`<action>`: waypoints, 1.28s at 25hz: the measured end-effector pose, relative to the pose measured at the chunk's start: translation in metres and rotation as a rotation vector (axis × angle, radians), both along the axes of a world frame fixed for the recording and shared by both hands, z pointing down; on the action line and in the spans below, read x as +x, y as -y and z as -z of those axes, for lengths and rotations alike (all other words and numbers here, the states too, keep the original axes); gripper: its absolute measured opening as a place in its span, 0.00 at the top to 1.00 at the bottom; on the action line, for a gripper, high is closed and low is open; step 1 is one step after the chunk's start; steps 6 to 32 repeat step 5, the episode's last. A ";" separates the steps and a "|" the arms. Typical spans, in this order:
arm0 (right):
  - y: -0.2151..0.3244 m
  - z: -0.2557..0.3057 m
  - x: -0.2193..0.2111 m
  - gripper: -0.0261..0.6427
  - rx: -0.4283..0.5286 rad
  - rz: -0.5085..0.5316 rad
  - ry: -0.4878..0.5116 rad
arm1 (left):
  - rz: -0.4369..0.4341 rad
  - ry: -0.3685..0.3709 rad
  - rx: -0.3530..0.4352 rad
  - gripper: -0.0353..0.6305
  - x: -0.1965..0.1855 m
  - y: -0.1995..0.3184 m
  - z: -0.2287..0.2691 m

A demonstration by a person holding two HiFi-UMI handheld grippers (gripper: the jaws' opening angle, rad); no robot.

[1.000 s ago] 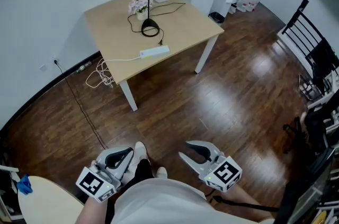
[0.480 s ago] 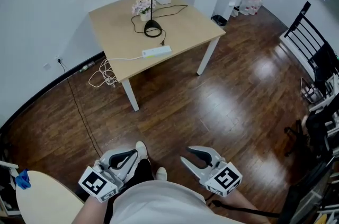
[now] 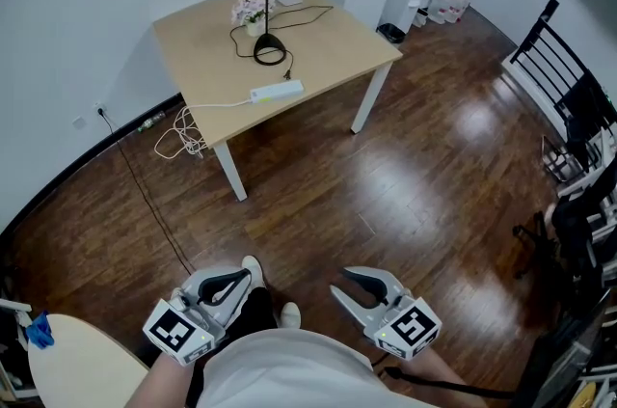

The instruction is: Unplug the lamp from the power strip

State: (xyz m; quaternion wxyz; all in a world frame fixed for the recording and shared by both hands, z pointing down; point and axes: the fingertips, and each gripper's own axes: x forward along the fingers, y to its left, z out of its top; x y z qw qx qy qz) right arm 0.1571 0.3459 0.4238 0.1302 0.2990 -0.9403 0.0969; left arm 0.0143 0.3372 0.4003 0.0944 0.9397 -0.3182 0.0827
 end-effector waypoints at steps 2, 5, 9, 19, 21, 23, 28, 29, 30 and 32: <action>0.000 0.000 0.000 0.79 0.001 -0.003 0.001 | -0.006 -0.001 -0.006 0.94 0.000 0.001 -0.002; 0.003 0.000 -0.001 0.79 0.010 -0.002 -0.001 | -0.011 -0.007 -0.012 0.94 0.000 0.005 -0.004; 0.003 0.000 -0.001 0.79 0.010 -0.002 -0.001 | -0.011 -0.007 -0.012 0.94 0.000 0.005 -0.004; 0.003 0.000 -0.001 0.79 0.010 -0.002 -0.001 | -0.011 -0.007 -0.012 0.94 0.000 0.005 -0.004; 0.003 0.000 -0.001 0.79 0.010 -0.002 -0.001 | -0.011 -0.007 -0.012 0.94 0.000 0.005 -0.004; 0.003 0.000 -0.001 0.79 0.010 -0.002 -0.001 | -0.011 -0.007 -0.012 0.94 0.000 0.005 -0.004; 0.003 0.000 -0.001 0.79 0.010 -0.002 -0.001 | -0.011 -0.007 -0.012 0.94 0.000 0.005 -0.004; 0.003 0.000 -0.001 0.79 0.010 -0.002 -0.001 | -0.011 -0.007 -0.012 0.94 0.000 0.005 -0.004; 0.003 0.000 -0.001 0.79 0.010 -0.002 -0.001 | -0.011 -0.007 -0.012 0.94 0.000 0.005 -0.004; 0.003 0.000 -0.001 0.79 0.010 -0.002 -0.001 | -0.011 -0.007 -0.012 0.94 0.000 0.005 -0.004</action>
